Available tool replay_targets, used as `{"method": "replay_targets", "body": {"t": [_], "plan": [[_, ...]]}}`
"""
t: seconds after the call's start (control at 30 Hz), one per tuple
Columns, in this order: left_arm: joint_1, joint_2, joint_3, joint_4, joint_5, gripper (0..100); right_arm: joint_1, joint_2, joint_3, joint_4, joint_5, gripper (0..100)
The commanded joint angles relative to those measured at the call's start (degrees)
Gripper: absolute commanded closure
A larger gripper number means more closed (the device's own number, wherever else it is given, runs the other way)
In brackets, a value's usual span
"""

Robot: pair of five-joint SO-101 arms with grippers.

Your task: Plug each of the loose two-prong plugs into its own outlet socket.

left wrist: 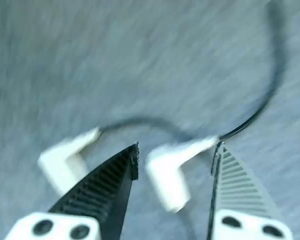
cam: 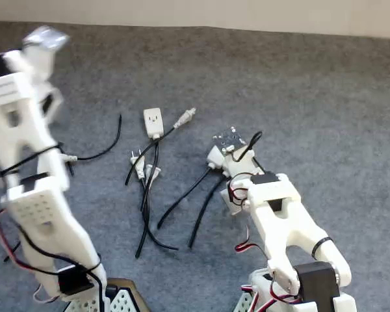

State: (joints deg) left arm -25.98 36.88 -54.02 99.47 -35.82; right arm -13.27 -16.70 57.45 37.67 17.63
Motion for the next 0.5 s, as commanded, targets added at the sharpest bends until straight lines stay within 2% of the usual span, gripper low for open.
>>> {"method": "replay_targets", "body": {"t": [0.0, 0.07, 0.13, 0.27, 0.47], "plan": [[14.37, -0.4, -4.09, 0.18, 7.38, 75, 2.42, -2.95, -0.4, -0.92, -2.99, 64.4], [19.56, -0.13, -4.44, -0.7, 11.34, 75, 4.79, -2.95, -0.48, -0.92, -3.78, 64.4], [23.69, 0.75, -2.68, -5.45, 15.47, 75, 6.99, -3.03, -1.19, -0.84, -4.92, 64.4], [27.47, 6.29, -0.57, -15.3, 23.56, 75, 9.36, -3.03, -2.59, -0.66, -5.89, 64.4], [31.69, 14.2, -2.77, -16.79, 25.23, 75, 11.65, -3.03, -3.21, -0.66, -5.89, 64.4]]}}
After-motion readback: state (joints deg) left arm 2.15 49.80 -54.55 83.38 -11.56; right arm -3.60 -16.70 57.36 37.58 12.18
